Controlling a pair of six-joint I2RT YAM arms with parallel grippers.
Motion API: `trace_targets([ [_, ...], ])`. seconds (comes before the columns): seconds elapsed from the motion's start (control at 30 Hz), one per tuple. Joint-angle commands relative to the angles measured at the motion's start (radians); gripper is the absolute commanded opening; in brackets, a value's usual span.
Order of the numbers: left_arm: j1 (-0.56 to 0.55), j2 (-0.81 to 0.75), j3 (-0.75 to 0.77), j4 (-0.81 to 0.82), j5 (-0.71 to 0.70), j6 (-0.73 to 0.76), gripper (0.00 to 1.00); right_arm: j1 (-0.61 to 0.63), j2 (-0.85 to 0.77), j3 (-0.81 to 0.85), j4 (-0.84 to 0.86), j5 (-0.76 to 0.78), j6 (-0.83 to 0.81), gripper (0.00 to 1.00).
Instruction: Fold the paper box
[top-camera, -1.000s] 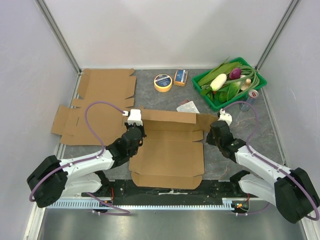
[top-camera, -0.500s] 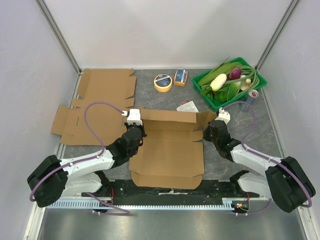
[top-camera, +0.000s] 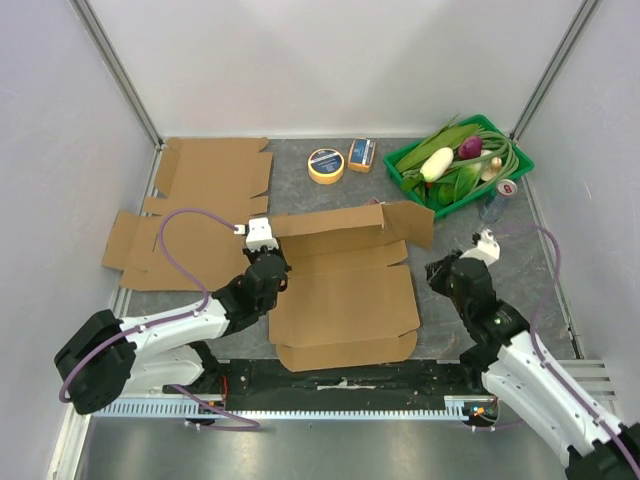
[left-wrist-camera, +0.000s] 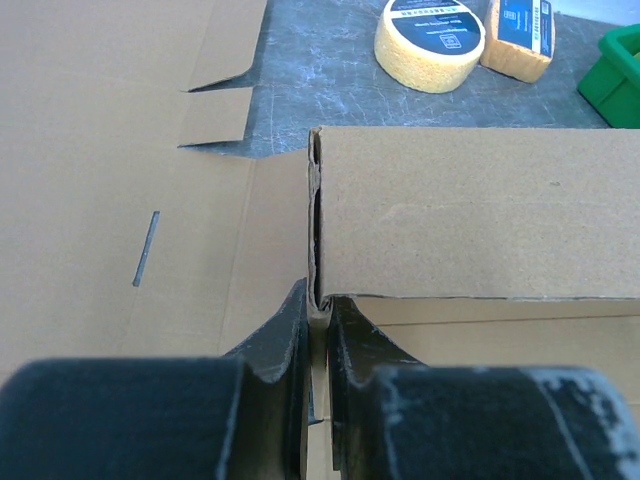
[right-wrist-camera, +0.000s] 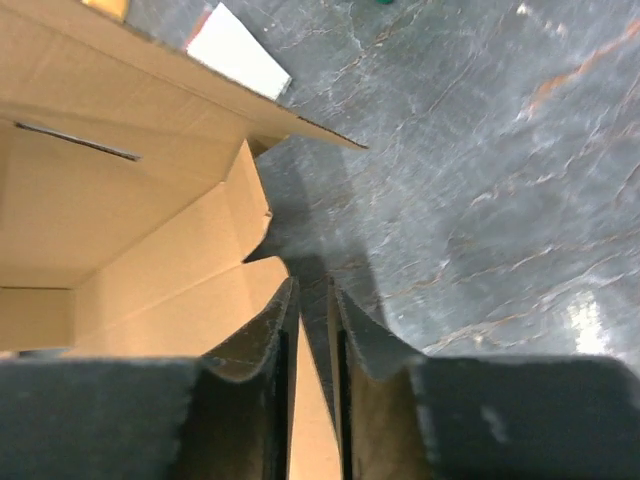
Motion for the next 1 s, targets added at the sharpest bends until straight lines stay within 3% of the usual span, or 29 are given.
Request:
trace_targets([
  [0.0, -0.005, 0.026, 0.042, -0.010, -0.047, -0.101, 0.02, -0.020, -0.133, -0.120, 0.040, -0.002, 0.132, 0.16],
  [0.03, -0.006, 0.029, 0.043, -0.011, -0.038, -0.101, 0.02, -0.043, -0.147, -0.171, 0.145, -0.014, 0.138, 0.02],
  [0.07, -0.006, 0.035, 0.046, -0.013, -0.034, -0.101, 0.02, -0.060, -0.146, -0.188, 0.189, -0.022, 0.143, 0.00],
  [0.13, -0.006, 0.034, 0.048, -0.013, -0.023, -0.095, 0.02, -0.139, -0.103, -0.234, 0.351, -0.100, 0.141, 0.00],
  [0.23, -0.006, 0.032, 0.048, -0.011, -0.021, -0.090, 0.02, -0.241, 0.102, -0.277, 0.616, -0.232, 0.140, 0.00],
  [0.3, -0.006, 0.032, 0.049, -0.013, -0.017, -0.089, 0.02, -0.250, 0.178, -0.271, 0.706, -0.295, 0.114, 0.00],
  [0.97, -0.034, 0.101, 0.097, -0.010, 0.017, -0.121, 0.02, -0.243, 0.448, -0.252, 0.999, -0.309, 0.094, 0.00],
])
